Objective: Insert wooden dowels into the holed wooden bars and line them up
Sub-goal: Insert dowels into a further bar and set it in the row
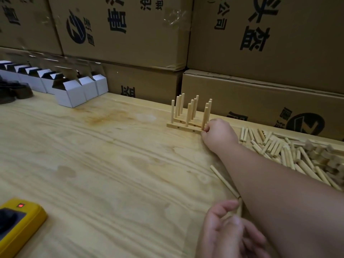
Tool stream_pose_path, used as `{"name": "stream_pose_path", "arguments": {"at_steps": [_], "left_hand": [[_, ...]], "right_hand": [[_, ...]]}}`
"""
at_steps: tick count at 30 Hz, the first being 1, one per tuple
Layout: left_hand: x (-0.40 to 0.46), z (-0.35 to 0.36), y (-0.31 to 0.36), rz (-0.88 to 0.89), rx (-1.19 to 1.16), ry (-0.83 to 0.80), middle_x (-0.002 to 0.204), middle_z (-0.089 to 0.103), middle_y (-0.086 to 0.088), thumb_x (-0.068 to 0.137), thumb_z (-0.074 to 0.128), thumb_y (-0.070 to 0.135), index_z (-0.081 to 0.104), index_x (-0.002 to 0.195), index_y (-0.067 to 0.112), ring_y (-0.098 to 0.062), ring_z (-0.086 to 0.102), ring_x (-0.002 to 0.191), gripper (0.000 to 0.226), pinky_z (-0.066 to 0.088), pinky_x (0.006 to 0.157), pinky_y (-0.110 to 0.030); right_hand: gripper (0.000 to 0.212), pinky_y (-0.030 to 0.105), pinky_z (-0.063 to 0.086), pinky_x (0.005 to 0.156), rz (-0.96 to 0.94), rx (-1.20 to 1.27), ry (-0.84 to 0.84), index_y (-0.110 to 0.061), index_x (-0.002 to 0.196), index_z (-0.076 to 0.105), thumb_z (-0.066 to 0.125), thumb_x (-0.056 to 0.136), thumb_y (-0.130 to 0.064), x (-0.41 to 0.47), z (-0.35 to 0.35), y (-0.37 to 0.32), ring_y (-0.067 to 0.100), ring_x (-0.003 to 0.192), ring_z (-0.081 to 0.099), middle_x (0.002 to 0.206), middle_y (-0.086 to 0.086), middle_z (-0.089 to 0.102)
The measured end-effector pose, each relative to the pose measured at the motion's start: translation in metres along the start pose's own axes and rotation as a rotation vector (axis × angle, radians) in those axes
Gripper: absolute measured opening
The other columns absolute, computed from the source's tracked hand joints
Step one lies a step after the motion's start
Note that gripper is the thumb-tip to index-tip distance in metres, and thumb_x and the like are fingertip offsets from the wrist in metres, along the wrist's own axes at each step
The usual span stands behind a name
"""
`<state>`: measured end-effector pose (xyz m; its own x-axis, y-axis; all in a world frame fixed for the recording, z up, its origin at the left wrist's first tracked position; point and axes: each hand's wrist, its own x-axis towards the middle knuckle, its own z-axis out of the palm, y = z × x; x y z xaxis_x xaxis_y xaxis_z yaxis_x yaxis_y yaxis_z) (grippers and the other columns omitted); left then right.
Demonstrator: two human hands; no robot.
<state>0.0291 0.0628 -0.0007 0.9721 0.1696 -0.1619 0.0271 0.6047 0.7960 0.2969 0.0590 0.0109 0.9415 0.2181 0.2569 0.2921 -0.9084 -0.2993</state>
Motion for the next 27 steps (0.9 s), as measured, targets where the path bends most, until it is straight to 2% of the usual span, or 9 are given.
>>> {"name": "stream_pose_path", "arguments": {"at_steps": [3,12,18,24,27], "left_hand": [[0.002,0.002,0.001,0.020,0.036,0.052,0.046,0.050,-0.024,0.059,0.051,0.016,0.053,0.099,-0.008,-0.019,0.044,0.031,0.047,0.036,0.036,-0.020],[0.008,-0.001,-0.002,0.033,0.102,0.100,0.043,0.050,-0.022,0.059,0.049,0.015,0.052,0.093,-0.010,-0.015,0.040,0.028,0.042,0.031,0.033,-0.017],[0.007,0.000,-0.005,-0.007,0.113,0.066,0.043,0.051,-0.020,0.060,0.049,0.018,0.052,0.093,-0.008,-0.014,0.040,0.030,0.042,0.031,0.036,-0.018],[0.004,0.003,-0.010,-0.053,-0.031,0.008,0.043,0.050,-0.020,0.061,0.050,0.019,0.052,0.092,-0.008,-0.018,0.043,0.030,0.041,0.035,0.035,-0.020],[0.000,0.005,-0.013,-0.033,-0.152,-0.007,0.045,0.048,-0.022,0.061,0.052,0.019,0.052,0.091,-0.007,-0.018,0.043,0.030,0.040,0.034,0.033,-0.019]], "right_hand": [[0.014,0.029,0.047,0.061,0.004,0.042,-0.036,-0.022,0.089,0.071,0.059,0.092,-0.027,0.005,0.000,0.000,0.019,0.077,0.060,0.082,-0.003,0.065],[0.009,0.031,0.046,0.069,-0.015,0.127,-0.104,-0.026,0.084,0.063,0.064,0.092,-0.032,0.018,-0.001,0.008,0.017,0.084,0.059,0.087,-0.004,0.064],[0.015,0.030,0.043,0.066,-0.021,0.120,-0.100,-0.027,0.078,0.060,0.066,0.090,-0.033,0.024,-0.001,0.012,0.013,0.079,0.056,0.084,-0.004,0.063],[0.016,0.030,0.043,0.065,-0.013,0.127,-0.114,-0.028,0.086,0.062,0.072,0.088,-0.040,0.024,-0.002,0.018,0.010,0.078,0.054,0.085,-0.007,0.062],[0.020,0.026,0.040,0.060,-0.038,0.119,-0.105,-0.026,0.097,0.067,0.071,0.088,-0.043,0.011,-0.013,0.022,0.009,0.078,0.054,0.094,-0.007,0.064]]}}
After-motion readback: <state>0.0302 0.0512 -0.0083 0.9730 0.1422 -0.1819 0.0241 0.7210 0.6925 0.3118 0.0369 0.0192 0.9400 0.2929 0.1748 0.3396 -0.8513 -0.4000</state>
